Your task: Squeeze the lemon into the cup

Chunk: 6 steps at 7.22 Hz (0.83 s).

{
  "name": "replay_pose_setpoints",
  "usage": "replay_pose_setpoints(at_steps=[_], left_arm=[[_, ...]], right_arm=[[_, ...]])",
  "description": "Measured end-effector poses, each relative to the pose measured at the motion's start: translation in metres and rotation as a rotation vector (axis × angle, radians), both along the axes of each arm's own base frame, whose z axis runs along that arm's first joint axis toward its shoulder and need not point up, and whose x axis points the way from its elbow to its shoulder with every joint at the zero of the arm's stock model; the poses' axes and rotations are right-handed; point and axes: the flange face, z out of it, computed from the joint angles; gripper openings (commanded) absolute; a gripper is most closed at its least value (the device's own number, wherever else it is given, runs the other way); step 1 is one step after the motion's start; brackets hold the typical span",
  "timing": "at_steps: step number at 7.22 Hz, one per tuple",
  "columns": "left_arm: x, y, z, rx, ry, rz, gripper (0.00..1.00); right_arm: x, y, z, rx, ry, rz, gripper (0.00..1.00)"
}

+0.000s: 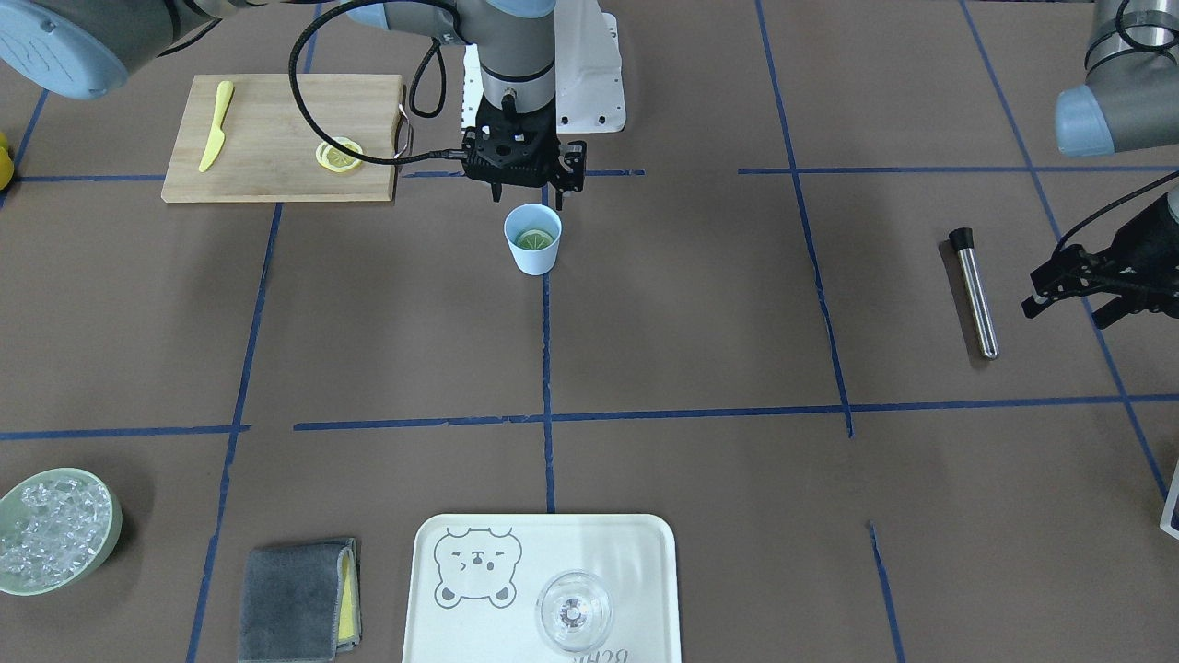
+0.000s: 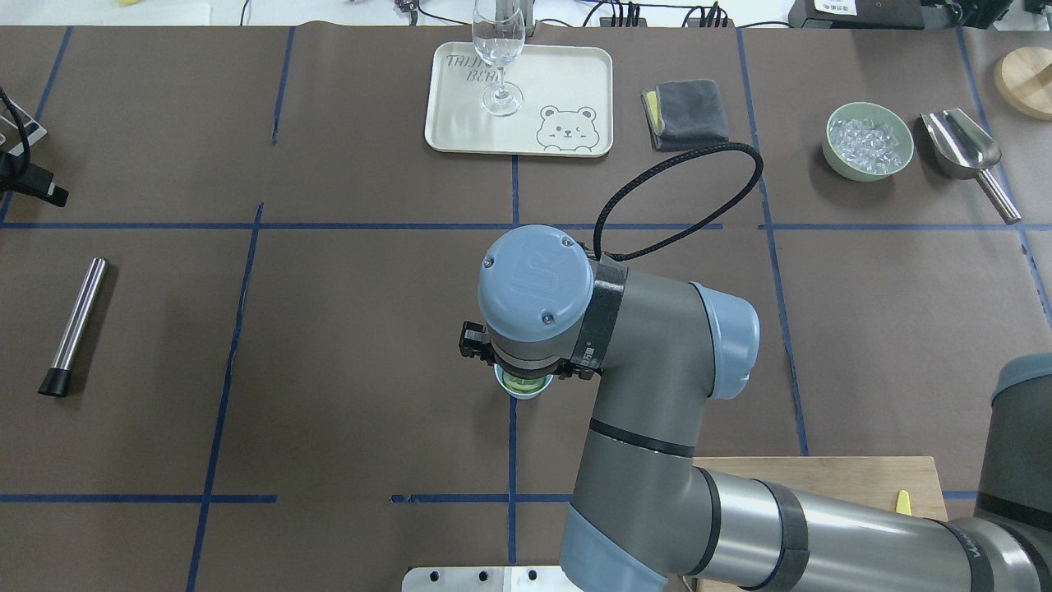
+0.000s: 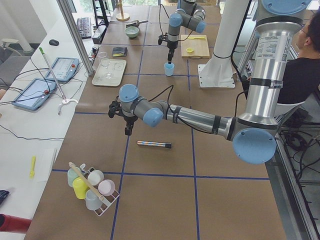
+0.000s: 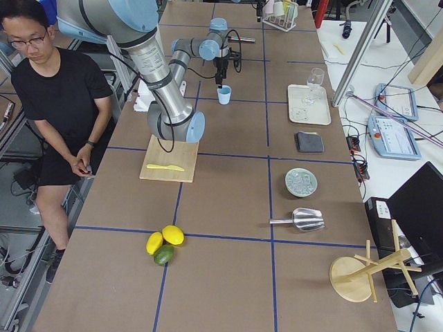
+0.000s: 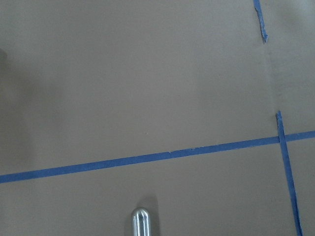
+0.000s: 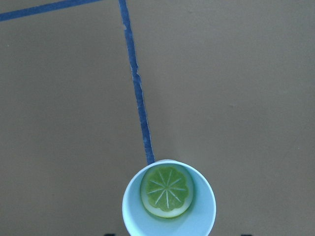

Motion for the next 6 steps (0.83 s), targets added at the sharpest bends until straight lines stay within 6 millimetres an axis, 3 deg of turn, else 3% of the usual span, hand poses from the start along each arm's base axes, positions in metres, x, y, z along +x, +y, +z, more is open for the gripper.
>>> replay_pose_setpoints(at_steps=[2, 4, 6], left_arm=[[0.001, -0.003, 0.002, -0.009, -0.001, -0.003, 1.0], [0.012, -0.003, 0.005, -0.026, -0.003, 0.007, 1.0], [0.031, 0.004, 0.024, -0.073, -0.018, 0.033, 1.0]], right_arm=[[0.017, -0.008, 0.004, 0.006, -0.004, 0.018, 1.0], [0.077, -0.038, 0.043, 0.047, 0.023, 0.042, 1.0], [0.149, -0.089, 0.093, 0.113, 0.082, -0.013, 1.0]])
